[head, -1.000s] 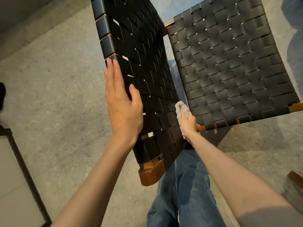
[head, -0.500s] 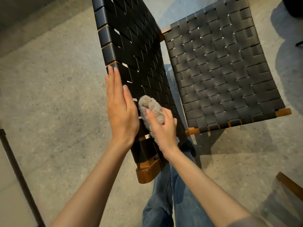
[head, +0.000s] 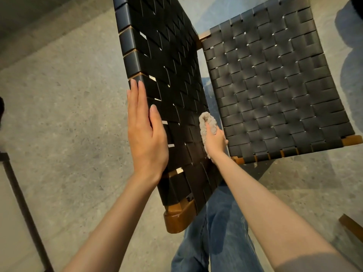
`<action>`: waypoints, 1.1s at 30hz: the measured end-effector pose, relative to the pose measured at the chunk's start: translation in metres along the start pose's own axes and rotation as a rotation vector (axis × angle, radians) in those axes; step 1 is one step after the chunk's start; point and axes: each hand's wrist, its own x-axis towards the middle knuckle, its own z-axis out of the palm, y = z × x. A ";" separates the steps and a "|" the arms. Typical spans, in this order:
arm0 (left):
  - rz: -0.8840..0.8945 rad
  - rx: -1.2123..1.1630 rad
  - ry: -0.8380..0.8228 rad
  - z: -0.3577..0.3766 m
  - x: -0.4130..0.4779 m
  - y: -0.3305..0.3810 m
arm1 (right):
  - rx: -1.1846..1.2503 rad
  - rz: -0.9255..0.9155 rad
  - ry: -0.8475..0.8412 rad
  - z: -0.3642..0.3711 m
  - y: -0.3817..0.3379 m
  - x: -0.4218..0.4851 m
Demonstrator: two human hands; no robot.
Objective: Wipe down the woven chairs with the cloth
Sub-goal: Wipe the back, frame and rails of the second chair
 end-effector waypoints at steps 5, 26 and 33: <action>-0.004 -0.005 0.011 0.000 0.000 0.000 | 0.006 0.011 0.037 0.000 -0.004 -0.007; -0.045 -0.049 0.027 -0.001 0.000 0.001 | 0.247 -0.525 -0.068 0.020 -0.092 -0.056; -0.028 -0.056 0.038 0.000 0.000 -0.001 | 0.076 -0.145 0.001 0.013 -0.031 0.009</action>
